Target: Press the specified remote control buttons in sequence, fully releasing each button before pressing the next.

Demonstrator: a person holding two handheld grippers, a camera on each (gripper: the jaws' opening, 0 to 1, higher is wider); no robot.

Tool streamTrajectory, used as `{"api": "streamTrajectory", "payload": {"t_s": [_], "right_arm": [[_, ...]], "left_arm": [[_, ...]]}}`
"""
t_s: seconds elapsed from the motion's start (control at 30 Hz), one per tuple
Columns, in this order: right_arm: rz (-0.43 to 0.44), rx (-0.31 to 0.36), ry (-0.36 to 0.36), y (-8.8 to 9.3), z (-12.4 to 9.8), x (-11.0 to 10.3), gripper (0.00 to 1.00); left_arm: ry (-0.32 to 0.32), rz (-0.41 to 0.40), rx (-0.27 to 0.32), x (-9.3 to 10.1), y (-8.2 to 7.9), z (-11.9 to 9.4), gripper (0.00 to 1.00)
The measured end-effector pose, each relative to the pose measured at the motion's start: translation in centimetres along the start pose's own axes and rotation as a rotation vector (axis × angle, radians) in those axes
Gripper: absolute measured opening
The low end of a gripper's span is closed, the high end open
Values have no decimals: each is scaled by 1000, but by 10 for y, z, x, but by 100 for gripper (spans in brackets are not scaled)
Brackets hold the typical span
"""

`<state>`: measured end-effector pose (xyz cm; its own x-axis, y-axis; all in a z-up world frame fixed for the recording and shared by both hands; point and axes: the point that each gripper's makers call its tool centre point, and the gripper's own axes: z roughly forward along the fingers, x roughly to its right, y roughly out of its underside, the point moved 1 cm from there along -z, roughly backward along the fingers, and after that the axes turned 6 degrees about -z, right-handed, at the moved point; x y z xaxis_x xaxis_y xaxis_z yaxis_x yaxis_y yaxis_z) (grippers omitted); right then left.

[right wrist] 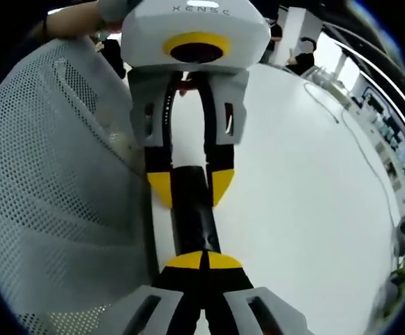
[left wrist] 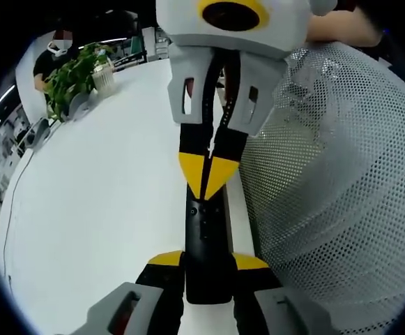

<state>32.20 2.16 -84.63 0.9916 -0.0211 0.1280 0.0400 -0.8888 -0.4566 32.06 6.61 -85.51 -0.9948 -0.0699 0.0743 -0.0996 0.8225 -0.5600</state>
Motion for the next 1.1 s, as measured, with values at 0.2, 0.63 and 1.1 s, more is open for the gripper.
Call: {"api": "streamTrajectory", "payload": {"t_s": [0.2, 0.63, 1.1], "right_arm": [[0, 4, 3, -1, -1, 0, 0], [-135, 29, -65, -11, 2, -18, 0], [-317, -17, -32, -12, 4, -18, 0]], "left_arm": [[-1, -3, 1, 0, 0, 0, 25], [-3, -20, 13, 0, 0, 0, 25], [-2, -8, -2, 0, 0, 0, 25]]}}
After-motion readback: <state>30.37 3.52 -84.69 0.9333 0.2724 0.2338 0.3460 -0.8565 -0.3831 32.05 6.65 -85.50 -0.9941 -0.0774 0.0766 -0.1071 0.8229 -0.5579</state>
